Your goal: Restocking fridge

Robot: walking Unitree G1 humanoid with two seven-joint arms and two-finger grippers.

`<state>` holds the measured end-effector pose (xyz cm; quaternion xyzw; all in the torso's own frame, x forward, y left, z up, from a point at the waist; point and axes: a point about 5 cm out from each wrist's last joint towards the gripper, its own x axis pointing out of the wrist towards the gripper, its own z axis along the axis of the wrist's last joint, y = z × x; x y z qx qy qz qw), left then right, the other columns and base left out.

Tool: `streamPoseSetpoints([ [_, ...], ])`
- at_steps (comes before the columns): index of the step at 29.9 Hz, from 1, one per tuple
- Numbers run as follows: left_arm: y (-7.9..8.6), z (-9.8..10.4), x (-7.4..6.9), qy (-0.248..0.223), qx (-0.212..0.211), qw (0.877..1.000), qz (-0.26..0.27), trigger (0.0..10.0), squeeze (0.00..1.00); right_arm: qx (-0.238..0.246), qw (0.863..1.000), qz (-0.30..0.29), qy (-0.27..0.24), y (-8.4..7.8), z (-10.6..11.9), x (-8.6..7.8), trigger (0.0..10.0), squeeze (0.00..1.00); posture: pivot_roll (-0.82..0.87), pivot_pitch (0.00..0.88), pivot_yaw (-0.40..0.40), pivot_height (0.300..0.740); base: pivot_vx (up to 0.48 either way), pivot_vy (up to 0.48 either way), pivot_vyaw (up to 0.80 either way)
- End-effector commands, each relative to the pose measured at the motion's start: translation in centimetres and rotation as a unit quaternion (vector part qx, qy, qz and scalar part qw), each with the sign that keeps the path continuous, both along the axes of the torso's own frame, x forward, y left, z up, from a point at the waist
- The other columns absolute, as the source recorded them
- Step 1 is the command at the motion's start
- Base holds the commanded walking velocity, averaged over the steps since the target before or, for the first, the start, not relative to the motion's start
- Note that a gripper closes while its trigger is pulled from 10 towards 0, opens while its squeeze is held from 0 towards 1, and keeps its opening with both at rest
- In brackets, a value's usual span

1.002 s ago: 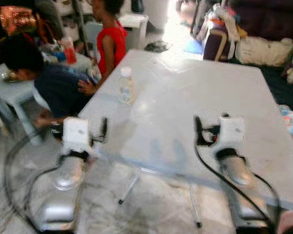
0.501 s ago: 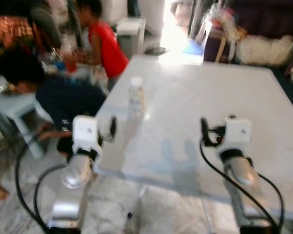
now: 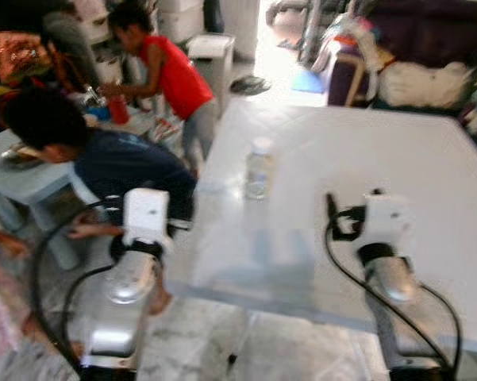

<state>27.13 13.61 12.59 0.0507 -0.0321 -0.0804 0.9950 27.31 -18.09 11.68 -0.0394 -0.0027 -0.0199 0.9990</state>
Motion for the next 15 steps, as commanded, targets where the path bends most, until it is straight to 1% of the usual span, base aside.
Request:
streamPoseSetpoints([
  [1, 0.73, 0.02, -0.03, -0.001, 0.01, 1.0, 0.01, 10.0, 0.0, 0.003, 1.0, 0.012, -0.009, 0.83, 0.43, 0.31, 10.0, 0.0, -0.01, 0.0, -0.045, 0.74, 0.0, 0.0, 0.0],
  [7, 0.33, 0.01, -0.25, -0.001, 0.008, 1.0, -0.003, 10.0, 0.0, 0.001, 1.0, 0.012, -0.007, 0.9, 0.32, 0.4, 10.0, 0.0, -0.01, 0.0, -0.046, 0.74, 0.0, 0.0, 0.0],
  [12, 0.12, 0.02, -0.37, -0.001, 0.008, 1.0, -0.013, 10.0, 0.0, 0.002, 1.0, 0.014, -0.008, 0.98, 0.36, 0.49, 10.0, 0.0, -0.01, 0.0, -0.046, 0.74, 0.0, 0.0, -0.72],
  [15, 0.09, -0.02, -0.42, 0.0, 0.007, 1.0, -0.014, 10.0, 0.0, 0.002, 1.0, 0.015, -0.008, 1.02, 0.34, 0.51, 10.0, 0.0, -0.01, 0.0, -0.046, 0.74, 0.0, 0.0, -0.46],
])
